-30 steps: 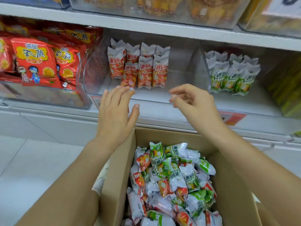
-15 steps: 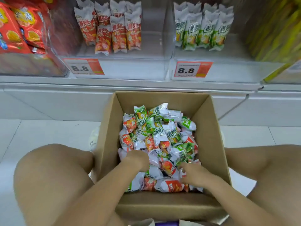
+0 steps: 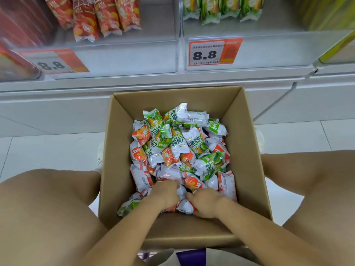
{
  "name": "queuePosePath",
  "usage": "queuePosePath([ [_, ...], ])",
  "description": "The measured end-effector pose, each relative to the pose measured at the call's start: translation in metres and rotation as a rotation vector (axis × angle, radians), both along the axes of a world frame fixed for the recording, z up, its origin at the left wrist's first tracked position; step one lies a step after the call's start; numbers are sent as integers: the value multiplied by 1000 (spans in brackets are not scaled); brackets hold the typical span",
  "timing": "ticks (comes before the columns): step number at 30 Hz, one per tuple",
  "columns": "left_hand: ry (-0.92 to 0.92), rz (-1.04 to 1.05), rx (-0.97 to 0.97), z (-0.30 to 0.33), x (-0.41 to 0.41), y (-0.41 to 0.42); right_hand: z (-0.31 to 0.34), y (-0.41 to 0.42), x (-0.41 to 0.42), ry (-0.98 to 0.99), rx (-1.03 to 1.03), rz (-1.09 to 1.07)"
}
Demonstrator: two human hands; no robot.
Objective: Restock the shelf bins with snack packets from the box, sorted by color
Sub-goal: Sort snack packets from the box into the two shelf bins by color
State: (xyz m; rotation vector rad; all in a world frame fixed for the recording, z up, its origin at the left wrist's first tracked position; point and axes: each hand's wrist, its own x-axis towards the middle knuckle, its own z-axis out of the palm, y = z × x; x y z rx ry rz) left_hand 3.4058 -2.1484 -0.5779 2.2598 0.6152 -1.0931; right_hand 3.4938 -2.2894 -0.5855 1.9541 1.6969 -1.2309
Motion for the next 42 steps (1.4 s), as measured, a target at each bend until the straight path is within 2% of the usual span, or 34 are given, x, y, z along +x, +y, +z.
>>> queuePosePath([
  [3,-118,162,1,-2,-1,2,5,2,7,25,82,-94],
  [6,-276,200,58,-5,9,1,10,-10,23,127,-3,-495],
  [8,-317,110,43,-10,18,-5,16,-19,37,184,-74,-831],
  [11,-252,-77,44,-23,24,-20,22,-23,51,255,-102,-1271],
  [15,-209,-308,241,-27,26,-28,17,-17,48,458,-76,-1700],
  [19,-236,-616,380,-25,28,-36,39,-11,42,642,-37,-1916],
  [23,-234,-659,346,-24,33,-44,54,-16,42,761,21,-1895],
  [26,-196,-399,232,-2,36,-38,62,-16,43,759,189,-1829],
  [30,-140,228,-121,42,30,-9,79,-10,46,718,494,-1847],
  [32,-167,556,-266,63,26,6,86,-10,46,741,614,-1904],
  [35,-241,1051,-603,96,20,10,96,-13,46,774,704,-1948],
  [39,-420,1275,-1024,138,7,2,114,-16,40,796,756,-1907],
  [42,-480,1295,-1151,154,3,-4,128,-10,30,782,761,-1799],
])
